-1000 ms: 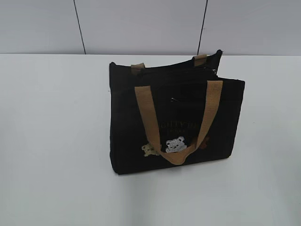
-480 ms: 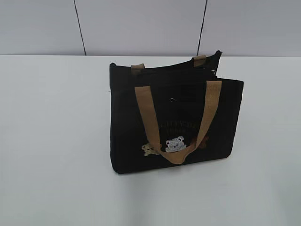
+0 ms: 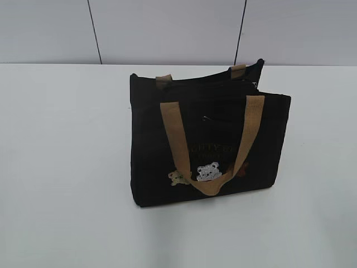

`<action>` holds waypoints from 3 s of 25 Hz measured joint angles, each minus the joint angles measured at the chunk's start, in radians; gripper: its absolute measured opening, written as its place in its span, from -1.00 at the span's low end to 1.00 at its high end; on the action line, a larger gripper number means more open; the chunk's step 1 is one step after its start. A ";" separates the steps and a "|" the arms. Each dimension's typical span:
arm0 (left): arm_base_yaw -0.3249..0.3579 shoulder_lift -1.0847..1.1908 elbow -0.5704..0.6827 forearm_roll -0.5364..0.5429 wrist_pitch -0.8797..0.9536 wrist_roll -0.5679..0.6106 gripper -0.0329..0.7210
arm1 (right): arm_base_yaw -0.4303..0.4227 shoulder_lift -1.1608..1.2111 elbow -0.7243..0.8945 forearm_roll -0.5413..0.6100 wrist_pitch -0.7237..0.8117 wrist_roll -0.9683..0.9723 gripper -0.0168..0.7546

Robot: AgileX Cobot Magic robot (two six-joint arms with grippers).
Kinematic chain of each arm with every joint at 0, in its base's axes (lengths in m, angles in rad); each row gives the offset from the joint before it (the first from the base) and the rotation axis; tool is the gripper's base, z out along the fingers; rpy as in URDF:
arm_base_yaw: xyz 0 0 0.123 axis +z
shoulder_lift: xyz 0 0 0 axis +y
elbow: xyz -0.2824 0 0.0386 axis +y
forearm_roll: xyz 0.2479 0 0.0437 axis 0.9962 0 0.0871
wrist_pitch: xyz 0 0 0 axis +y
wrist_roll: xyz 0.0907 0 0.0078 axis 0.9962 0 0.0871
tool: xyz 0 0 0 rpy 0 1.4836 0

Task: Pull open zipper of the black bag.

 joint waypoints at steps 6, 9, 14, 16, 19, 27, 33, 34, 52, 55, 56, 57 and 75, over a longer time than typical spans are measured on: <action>0.000 -0.001 0.000 0.000 -0.002 0.000 -0.09 | 0.000 0.000 0.003 -0.049 -0.008 0.079 0.02; 0.000 -0.001 0.000 0.000 -0.002 0.000 -0.09 | 0.000 0.000 0.004 -0.110 -0.009 0.177 0.02; 0.000 -0.001 0.000 0.000 -0.002 0.000 -0.09 | 0.000 0.000 0.004 -0.150 -0.011 0.245 0.02; 0.000 -0.001 0.000 0.000 -0.002 0.000 -0.09 | 0.000 0.000 0.004 -0.152 -0.011 0.249 0.02; 0.013 -0.001 0.000 0.000 -0.002 0.000 -0.09 | 0.000 0.000 0.004 -0.153 -0.012 0.252 0.02; 0.256 -0.001 0.000 -0.004 -0.002 0.000 -0.09 | 0.000 0.000 0.004 -0.153 -0.012 0.253 0.02; 0.263 -0.001 0.000 -0.004 -0.002 0.000 -0.11 | 0.000 0.000 0.004 -0.153 -0.012 0.254 0.03; 0.263 -0.001 0.000 -0.004 -0.002 0.000 -0.12 | 0.000 0.000 0.004 -0.153 -0.012 0.254 0.02; 0.263 -0.001 0.000 -0.005 -0.002 0.000 -0.18 | 0.000 0.000 0.004 -0.154 -0.013 0.213 0.02; 0.263 -0.001 0.000 -0.005 -0.002 0.000 -0.22 | 0.000 0.000 0.004 -0.154 -0.013 0.208 0.02; 0.263 -0.001 0.000 -0.005 -0.002 0.000 -0.22 | 0.000 0.000 0.004 -0.154 -0.013 0.208 0.02; 0.263 -0.001 0.000 -0.005 -0.002 0.000 -0.23 | 0.000 0.000 0.004 -0.154 -0.013 0.207 0.02; 0.263 -0.001 0.000 -0.005 -0.002 0.000 -0.23 | 0.000 0.000 0.004 -0.156 -0.013 0.205 0.02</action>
